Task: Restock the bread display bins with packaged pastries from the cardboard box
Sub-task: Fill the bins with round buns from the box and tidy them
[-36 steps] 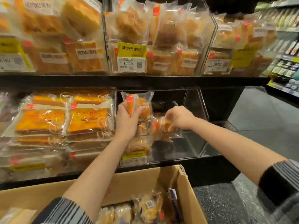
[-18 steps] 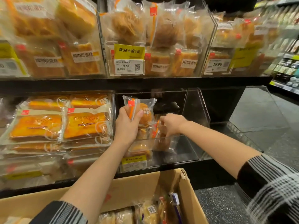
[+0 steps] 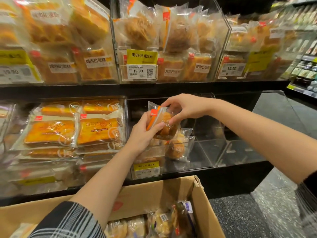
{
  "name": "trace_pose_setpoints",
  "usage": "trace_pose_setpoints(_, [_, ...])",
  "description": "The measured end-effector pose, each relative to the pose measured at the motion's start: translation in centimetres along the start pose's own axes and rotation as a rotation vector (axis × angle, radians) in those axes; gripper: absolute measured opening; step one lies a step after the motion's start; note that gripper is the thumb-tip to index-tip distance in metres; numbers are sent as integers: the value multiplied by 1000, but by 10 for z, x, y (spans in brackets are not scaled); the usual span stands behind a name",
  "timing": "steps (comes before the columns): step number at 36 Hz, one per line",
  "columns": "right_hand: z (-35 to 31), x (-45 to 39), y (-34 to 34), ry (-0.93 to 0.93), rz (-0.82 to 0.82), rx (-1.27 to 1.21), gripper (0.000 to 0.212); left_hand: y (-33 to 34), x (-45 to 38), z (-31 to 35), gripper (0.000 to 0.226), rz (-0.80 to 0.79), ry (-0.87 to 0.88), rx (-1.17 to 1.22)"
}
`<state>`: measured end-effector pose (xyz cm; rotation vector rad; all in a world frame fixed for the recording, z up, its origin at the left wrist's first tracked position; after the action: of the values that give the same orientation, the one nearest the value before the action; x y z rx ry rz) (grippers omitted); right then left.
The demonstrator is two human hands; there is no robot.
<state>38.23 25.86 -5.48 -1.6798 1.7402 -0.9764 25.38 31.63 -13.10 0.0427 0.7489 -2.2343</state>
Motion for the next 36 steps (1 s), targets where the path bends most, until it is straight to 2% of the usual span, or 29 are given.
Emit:
trace_pose_setpoints(3, [4, 1, -3, 1, 38, 71, 48, 3, -1, -2, 48, -33, -13, 44])
trace_pose_setpoints(7, [17, 9, -13, 72, 130, 201, 45, 0, -6, -10, 31, 85, -55, 101])
trace_pose_setpoints(11, [42, 15, 2, 227, -14, 339, 41, 0, -7, -11, 28, 134, -79, 71])
trace_pose_setpoints(17, [72, -3, 50, 282, -144, 246, 41, 3, -7, -11, 28, 140, -70, 20])
trace_pose_setpoints(21, [87, -26, 66, 244, -102, 292, 19, 3, -8, -13, 30, 152, -69, -3])
trace_pose_setpoints(24, [98, -32, 68, 274, -99, 241, 13, 3, -10, -13, 32, 147, -76, 7])
trace_pose_setpoints(26, [99, -27, 69, 302, -120, 172, 15, 3, -9, -12, 32, 153, -73, 18])
trace_pose_setpoints(29, [102, -12, 69, 412, -153, -95, 33, 3, -7, -11, 33, 156, -55, 6])
trace_pose_setpoints(32, [108, 1, 61, 509, -3, -324, 33, 5, -7, -12, 35, 131, -83, -20])
trace_pose_setpoints(34, [105, 10, 49, 458, 226, -256, 24, 5, -4, -9, 35, 118, -80, -51])
trace_pose_setpoints(36, [97, 23, 41, 390, 466, -208, 17, 5, 4, -3, 30, 108, 6, -141])
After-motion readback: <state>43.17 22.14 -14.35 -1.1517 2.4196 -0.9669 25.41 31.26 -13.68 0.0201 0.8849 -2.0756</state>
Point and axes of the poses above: each hand's wrist, its own x-axis away from the middle knuckle, its own y-axis out of the palm, z = x × y, the point moved 6 cm from there along -x, towards the middle knuckle, and after that the axes turned 11 degrees about -x, right-handed, at the moved point
